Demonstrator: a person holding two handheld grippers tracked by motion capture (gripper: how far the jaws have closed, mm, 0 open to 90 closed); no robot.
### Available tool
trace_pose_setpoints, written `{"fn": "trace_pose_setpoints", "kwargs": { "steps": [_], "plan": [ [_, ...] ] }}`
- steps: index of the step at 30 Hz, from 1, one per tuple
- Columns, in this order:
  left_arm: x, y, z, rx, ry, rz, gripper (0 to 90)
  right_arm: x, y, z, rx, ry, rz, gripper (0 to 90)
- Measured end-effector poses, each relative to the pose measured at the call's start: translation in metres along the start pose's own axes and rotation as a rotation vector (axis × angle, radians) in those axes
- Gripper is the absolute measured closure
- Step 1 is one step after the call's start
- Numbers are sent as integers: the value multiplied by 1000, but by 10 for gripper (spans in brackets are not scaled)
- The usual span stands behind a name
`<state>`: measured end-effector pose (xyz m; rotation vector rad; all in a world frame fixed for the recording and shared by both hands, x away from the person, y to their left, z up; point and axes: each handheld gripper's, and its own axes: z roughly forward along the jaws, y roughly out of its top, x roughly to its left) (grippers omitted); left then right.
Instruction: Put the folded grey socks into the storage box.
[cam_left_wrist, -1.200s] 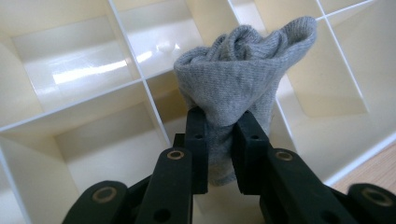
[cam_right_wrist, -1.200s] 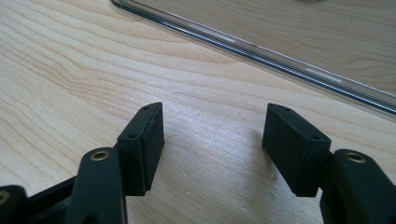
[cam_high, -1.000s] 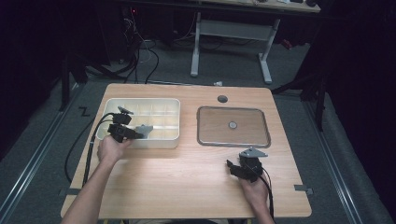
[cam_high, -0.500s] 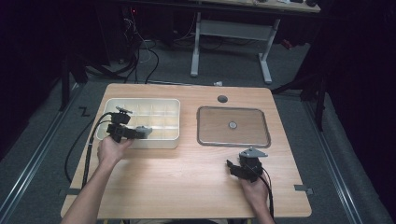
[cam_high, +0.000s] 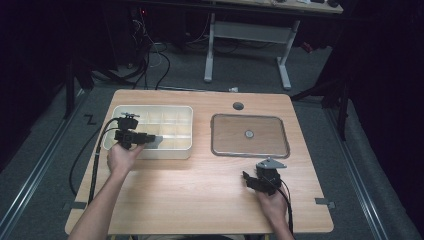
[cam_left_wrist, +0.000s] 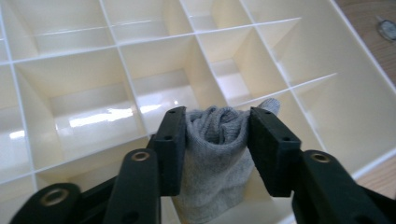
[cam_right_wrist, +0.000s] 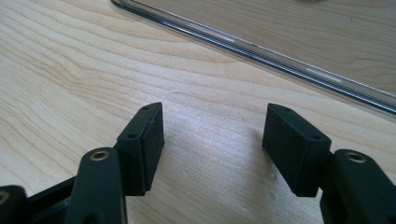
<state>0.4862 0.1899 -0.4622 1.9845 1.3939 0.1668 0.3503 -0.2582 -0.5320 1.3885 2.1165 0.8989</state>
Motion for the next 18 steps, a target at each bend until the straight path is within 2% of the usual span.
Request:
{"fn": "trace_pose_setpoints", "kwargs": {
  "steps": [5,6,8,10,18],
  "plan": [
    [-3,0,3,15,26,30,705,0,0,0,0,0,-1,388],
    [-3,1,4,31,27,38,721,0,0,0,0,0,-1,388],
    [-9,4,6,67,60,84,748,0,0,0,0,0,-1,388],
    [-14,7,8,89,85,111,765,0,0,0,0,0,-1,389],
    [-10,8,14,137,73,88,790,0,0,0,0,1,-1,388]
  ]
}}
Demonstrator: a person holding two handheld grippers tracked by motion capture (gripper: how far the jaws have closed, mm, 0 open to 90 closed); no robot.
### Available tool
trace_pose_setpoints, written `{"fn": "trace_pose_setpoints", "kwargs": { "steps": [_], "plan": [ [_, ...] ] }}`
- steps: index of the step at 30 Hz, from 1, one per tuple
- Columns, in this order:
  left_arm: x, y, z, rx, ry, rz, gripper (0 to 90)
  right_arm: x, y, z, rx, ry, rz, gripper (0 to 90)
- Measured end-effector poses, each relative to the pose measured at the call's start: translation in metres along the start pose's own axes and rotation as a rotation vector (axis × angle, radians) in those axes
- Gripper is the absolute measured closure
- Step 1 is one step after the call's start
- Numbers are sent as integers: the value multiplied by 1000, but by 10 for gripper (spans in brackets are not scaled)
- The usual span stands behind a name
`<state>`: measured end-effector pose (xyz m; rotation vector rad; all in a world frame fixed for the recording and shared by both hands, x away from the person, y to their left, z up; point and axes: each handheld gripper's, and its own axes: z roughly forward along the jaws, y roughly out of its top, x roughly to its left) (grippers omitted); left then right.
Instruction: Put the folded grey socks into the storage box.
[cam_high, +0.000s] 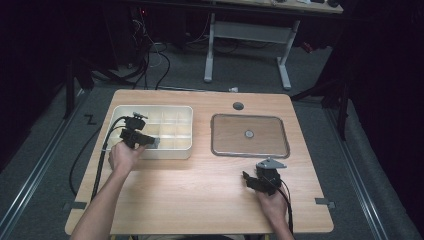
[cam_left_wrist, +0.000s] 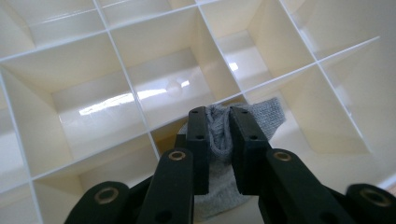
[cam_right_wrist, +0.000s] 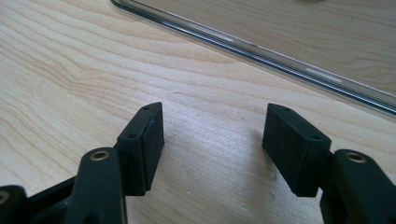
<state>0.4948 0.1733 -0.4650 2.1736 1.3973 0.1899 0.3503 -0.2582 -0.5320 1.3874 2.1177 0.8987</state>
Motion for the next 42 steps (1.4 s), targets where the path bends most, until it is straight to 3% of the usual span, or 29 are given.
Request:
{"fn": "trace_pose_setpoints", "kwargs": {
  "steps": [3,5,7,10,24,28,32,42],
  "plan": [
    [-1,1,2,12,19,14,790,0,0,0,0,0,0,388],
    [-3,4,5,52,37,46,789,0,0,0,0,-1,-1,388],
    [-1,5,7,72,19,45,786,0,0,0,0,0,-1,388],
    [2,4,8,61,-1,39,787,0,0,0,0,-1,-1,389],
    [-6,1,13,67,65,127,770,0,0,0,0,-1,-2,389],
    [-6,3,7,84,74,134,690,0,0,0,0,-1,0,388],
    [-6,-2,4,40,76,123,624,0,0,0,0,0,0,388],
    [-7,-6,-3,-15,69,95,516,0,0,0,0,-1,0,388]
  ]
}}
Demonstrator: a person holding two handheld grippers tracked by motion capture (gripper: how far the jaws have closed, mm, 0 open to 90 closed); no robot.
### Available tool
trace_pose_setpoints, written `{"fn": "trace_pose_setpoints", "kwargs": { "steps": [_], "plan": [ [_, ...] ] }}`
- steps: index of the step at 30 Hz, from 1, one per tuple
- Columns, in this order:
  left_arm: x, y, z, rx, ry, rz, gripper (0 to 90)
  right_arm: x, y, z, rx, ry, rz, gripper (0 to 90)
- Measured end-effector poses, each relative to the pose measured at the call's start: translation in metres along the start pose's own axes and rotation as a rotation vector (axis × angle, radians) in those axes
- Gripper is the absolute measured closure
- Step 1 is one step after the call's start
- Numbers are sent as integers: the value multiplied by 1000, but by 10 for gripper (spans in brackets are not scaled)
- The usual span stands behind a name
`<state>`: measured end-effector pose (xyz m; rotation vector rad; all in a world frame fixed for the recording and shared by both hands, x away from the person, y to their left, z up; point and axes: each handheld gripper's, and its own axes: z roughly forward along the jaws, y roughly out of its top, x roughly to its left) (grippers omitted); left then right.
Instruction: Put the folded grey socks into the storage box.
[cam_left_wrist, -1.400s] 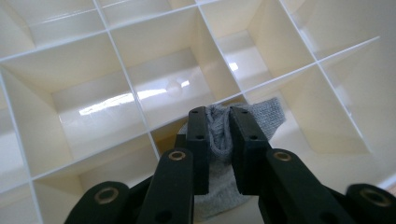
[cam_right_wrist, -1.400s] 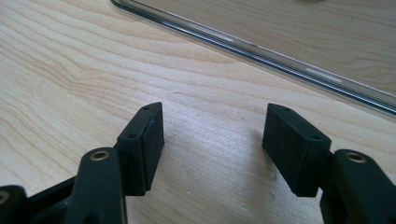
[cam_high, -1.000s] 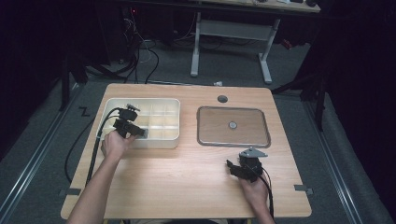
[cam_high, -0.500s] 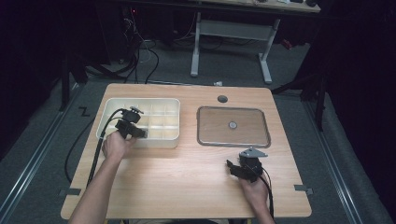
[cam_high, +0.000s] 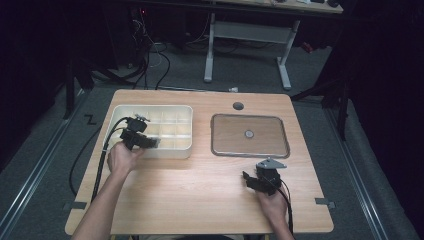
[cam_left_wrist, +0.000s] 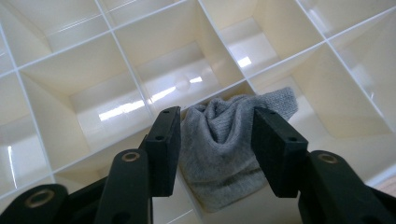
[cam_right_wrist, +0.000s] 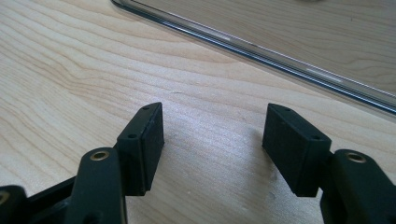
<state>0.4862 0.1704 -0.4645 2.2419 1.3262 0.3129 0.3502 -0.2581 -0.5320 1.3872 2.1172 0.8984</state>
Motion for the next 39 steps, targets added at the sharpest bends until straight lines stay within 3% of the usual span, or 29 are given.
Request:
{"fn": "trace_pose_setpoints", "kwargs": {
  "steps": [14,17,21,27,34,39],
  "plan": [
    [2,0,-10,-81,-5,-49,432,0,0,0,0,0,0,388],
    [-2,0,-14,-96,-8,-34,433,0,0,0,0,0,0,388],
    [-12,2,-16,-107,-28,-9,527,0,0,0,0,0,0,387],
    [-17,2,-9,-76,-18,-4,647,0,0,0,0,0,0,387],
    [-10,5,-1,-46,5,-36,668,0,0,0,0,0,0,387],
    [-6,11,5,11,29,-42,681,0,0,0,0,0,0,387]
  ]
}}
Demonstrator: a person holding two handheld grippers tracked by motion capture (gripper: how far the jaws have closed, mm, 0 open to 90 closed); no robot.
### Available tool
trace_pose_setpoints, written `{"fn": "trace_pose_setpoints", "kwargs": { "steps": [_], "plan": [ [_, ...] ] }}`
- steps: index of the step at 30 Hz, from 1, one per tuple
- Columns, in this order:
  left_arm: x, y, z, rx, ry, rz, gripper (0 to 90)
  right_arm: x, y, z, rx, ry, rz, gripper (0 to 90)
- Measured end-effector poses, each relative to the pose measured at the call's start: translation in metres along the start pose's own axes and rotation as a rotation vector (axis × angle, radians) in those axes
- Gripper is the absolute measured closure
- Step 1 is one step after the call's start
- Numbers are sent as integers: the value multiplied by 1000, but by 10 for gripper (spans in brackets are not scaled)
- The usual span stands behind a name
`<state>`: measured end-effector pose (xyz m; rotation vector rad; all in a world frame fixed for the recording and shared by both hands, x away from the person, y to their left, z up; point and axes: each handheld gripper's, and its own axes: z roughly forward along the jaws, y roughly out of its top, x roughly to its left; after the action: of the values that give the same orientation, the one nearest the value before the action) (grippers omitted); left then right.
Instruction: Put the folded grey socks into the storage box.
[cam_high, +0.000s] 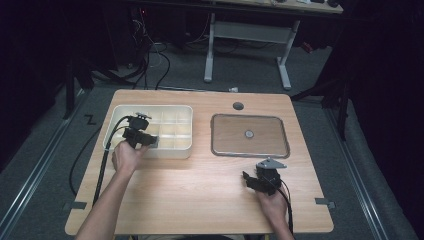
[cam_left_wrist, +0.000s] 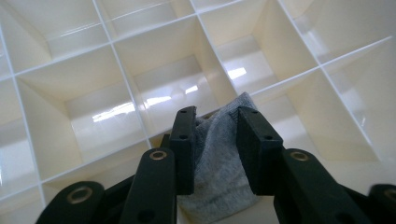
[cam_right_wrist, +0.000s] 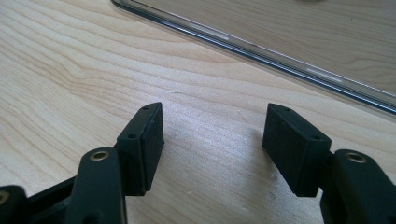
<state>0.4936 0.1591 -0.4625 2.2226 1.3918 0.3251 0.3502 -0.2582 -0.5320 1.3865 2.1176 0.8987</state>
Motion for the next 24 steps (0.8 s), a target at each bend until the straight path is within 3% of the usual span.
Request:
{"fn": "trace_pose_setpoints", "kwargs": {
  "steps": [2,6,10,13,19,24],
  "plan": [
    [-2,3,3,21,19,15,680,0,0,0,0,0,0,388],
    [-1,2,5,7,26,22,689,0,0,0,0,0,0,388],
    [-8,1,6,24,73,60,693,0,0,0,0,0,-1,387],
    [-7,-2,6,24,62,45,690,0,0,0,0,0,-1,388],
    [-7,-1,7,62,54,63,707,0,0,0,1,0,0,388],
    [-6,0,9,75,43,52,721,0,0,0,1,0,0,388]
  ]
}}
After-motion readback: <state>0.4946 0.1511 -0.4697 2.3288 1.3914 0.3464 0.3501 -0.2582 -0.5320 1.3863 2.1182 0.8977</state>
